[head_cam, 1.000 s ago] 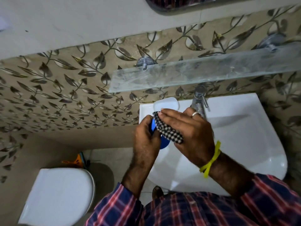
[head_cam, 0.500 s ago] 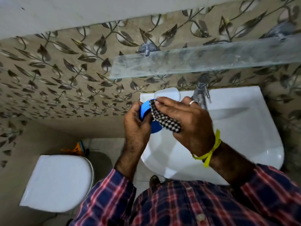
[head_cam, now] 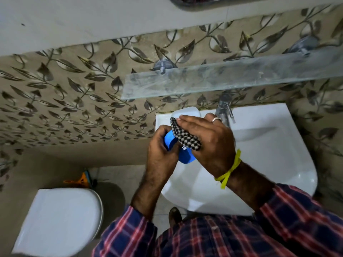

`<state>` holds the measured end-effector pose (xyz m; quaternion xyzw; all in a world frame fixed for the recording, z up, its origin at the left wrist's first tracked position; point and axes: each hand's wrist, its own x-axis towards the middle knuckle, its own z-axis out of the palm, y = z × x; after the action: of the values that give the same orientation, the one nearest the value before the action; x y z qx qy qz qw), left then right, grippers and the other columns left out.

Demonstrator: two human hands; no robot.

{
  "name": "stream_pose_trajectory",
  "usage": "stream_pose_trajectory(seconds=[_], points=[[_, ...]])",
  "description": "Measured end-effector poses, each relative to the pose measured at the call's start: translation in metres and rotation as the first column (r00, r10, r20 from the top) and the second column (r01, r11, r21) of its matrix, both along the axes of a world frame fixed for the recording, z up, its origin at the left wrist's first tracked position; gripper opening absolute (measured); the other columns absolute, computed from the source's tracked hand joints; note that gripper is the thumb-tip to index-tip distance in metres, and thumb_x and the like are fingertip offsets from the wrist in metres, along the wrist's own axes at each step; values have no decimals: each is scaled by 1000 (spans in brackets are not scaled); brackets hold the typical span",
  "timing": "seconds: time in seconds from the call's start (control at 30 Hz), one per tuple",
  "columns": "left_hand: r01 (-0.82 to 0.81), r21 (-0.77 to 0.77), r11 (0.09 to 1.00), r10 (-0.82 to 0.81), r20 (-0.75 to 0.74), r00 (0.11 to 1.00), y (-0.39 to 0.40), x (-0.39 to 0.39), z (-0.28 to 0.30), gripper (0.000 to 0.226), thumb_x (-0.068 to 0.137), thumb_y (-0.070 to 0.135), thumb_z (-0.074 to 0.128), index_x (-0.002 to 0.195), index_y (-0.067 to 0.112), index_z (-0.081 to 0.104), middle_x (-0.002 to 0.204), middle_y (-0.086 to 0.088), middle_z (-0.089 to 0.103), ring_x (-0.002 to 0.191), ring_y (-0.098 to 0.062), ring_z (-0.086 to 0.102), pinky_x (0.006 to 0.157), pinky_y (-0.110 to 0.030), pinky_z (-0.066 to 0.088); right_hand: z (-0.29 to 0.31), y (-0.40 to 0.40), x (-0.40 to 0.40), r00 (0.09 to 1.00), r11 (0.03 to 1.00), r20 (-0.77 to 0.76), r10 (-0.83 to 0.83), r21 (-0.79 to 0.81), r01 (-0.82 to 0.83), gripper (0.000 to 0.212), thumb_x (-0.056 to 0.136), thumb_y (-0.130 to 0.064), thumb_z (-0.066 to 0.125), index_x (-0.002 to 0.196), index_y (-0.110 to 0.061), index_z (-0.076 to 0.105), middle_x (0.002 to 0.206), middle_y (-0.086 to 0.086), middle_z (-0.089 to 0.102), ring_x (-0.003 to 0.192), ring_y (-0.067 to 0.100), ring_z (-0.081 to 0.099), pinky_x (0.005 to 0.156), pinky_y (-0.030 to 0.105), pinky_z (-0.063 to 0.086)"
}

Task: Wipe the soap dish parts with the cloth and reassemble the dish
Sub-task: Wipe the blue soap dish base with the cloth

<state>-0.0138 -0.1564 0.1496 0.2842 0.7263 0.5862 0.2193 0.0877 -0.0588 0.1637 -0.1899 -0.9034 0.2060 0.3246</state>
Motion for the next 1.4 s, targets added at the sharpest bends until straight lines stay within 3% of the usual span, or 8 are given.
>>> stream_pose_trajectory(seconds=[0.13,0.23,0.37,0.57,0.93,1.1,1.2,1.4], points=[[34,-52,998,-38,-78,996,6,-5,14,36,79,-15,64,78,21,70,75,9,72,69,1,63,61,-18,51,-3,-8,1,999,998,-35,42,38,-41,33,98,-21,52,126,-12,68,132,3,66,92,32,68,87,33,49],[-21,-17,1000,20,-95,995,-1,-1,8,28,80,-12,67,82,15,71,78,2,74,72,-8,66,63,-26,55,-7,-11,16,998,991,5,69,111,-69,39,93,-13,57,131,-13,64,139,1,61,84,27,63,85,32,50],[-89,-41,995,87,-30,996,0,6,-1,20,80,-9,68,79,10,62,76,-12,67,69,-21,60,64,-41,52,-6,-4,12,1000,998,-4,27,-62,-27,51,78,-6,54,127,-10,67,132,5,66,119,18,64,95,42,50],[-143,50,988,142,27,989,-5,5,7,30,85,-4,70,79,23,59,76,5,64,67,-2,58,63,-20,53,-6,-14,20,1000,1000,-10,-9,-19,8,53,78,-12,46,125,-9,68,130,5,67,122,15,62,96,32,44],[-148,111,983,141,71,987,-6,8,-2,30,87,-7,68,80,20,55,69,17,64,65,3,56,64,-14,48,-5,-9,11,998,980,0,-68,-188,67,57,71,-21,45,121,-12,71,125,3,70,119,14,63,104,22,33],[-145,239,960,127,91,988,-12,-4,-2,36,86,-15,63,75,17,52,67,14,59,66,-1,53,66,-16,48,-5,-6,18,999,996,-28,15,-92,-17,58,72,-9,46,125,-12,69,129,3,68,121,10,61,98,29,43],[-180,248,952,146,148,978,-10,-3,-3,31,86,-9,67,77,17,52,68,14,60,67,-3,55,68,-18,50,-3,0,14,999,985,-19,-27,-174,23,61,65,-4,53,123,-13,70,127,3,69,117,11,61,99,34,47],[-156,238,959,117,169,979,-12,-10,-4,28,86,-8,66,80,15,53,74,2,61,73,-11,58,70,-23,53,-4,-5,16,997,989,-63,-47,-140,37,55,72,-15,45,120,-13,71,123,2,71,116,14,65,98,33,48]])
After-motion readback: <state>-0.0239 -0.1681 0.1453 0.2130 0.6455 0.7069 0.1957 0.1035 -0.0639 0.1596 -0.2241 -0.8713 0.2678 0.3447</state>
